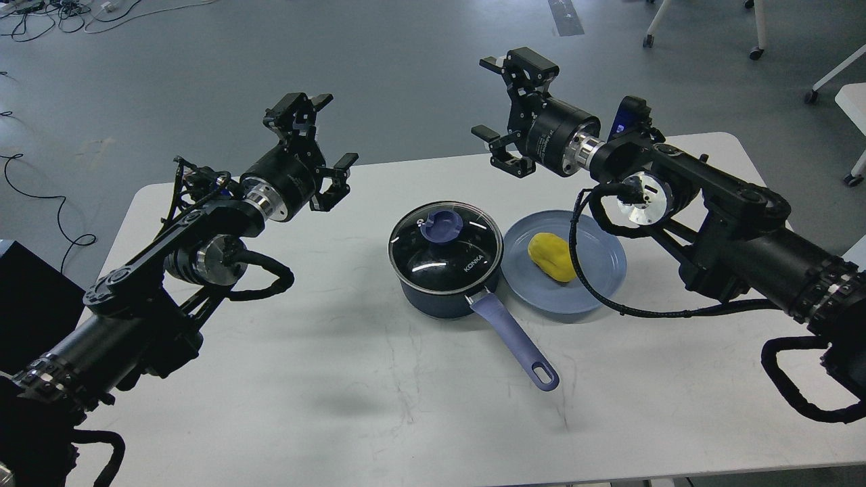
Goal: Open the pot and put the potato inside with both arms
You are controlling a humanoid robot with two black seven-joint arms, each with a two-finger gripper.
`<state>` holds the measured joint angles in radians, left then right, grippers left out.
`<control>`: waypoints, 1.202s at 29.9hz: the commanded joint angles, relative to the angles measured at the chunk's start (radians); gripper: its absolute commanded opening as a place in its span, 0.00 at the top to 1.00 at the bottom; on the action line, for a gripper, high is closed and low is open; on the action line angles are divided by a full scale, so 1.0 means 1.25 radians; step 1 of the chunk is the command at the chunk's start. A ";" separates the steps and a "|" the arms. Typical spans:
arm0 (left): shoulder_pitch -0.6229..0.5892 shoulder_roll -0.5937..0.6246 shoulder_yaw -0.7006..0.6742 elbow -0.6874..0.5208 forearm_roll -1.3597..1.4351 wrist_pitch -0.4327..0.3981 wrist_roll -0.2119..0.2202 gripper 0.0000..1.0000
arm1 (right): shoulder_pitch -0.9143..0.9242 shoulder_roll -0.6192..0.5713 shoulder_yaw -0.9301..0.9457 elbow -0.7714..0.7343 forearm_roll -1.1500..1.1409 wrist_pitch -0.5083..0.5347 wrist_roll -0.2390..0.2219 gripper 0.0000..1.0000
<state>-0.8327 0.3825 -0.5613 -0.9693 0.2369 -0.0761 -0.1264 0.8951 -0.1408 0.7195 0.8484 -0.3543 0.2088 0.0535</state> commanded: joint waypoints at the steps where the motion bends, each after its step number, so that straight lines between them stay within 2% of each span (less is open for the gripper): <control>1: -0.004 0.006 0.001 -0.014 0.121 0.028 -0.001 0.02 | -0.004 -0.003 0.013 0.000 0.000 -0.001 0.000 0.00; 5: -0.030 0.019 0.001 -0.021 0.330 0.078 -0.002 0.02 | -0.007 -0.015 0.021 0.001 0.001 0.000 0.000 0.00; 7: -0.044 0.034 0.001 -0.039 0.432 0.084 -0.017 0.02 | -0.009 -0.020 0.031 0.001 0.002 0.000 0.000 0.00; 9: -0.035 0.080 -0.006 -0.142 0.473 0.087 -0.092 0.02 | -0.023 -0.025 0.059 0.000 0.002 0.001 -0.001 0.00; 11: -0.017 0.087 0.003 -0.184 0.485 0.088 -0.148 0.02 | -0.030 -0.035 0.069 0.000 0.002 0.004 -0.002 0.00; 13: -0.011 0.084 0.008 -0.185 0.504 0.091 -0.159 0.02 | -0.033 -0.047 0.070 0.000 0.002 0.005 -0.002 0.00; 19: -0.030 0.085 0.147 -0.156 0.846 0.169 -0.160 0.02 | -0.052 -0.084 0.116 -0.004 0.004 0.006 -0.005 0.00; 21: -0.043 0.078 0.188 -0.128 0.927 0.218 -0.162 0.02 | -0.062 -0.087 0.137 -0.011 0.004 0.005 -0.006 0.00; 23: -0.054 0.026 0.241 -0.092 0.993 0.257 -0.164 0.02 | -0.064 -0.096 0.157 -0.028 0.004 0.001 -0.007 0.00; 28: -0.080 -0.042 0.297 -0.026 1.122 0.273 -0.164 0.02 | -0.073 -0.125 0.226 -0.042 0.009 0.001 -0.007 0.00; 36: -0.080 -0.078 0.303 -0.006 1.233 0.277 -0.173 0.02 | -0.082 -0.187 0.232 -0.092 0.075 0.000 -0.018 0.00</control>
<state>-0.9354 0.3036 -0.1860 -0.9934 1.7220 0.2668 -0.3342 0.7955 -0.3607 1.0090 0.7456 -0.2709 0.2093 0.0324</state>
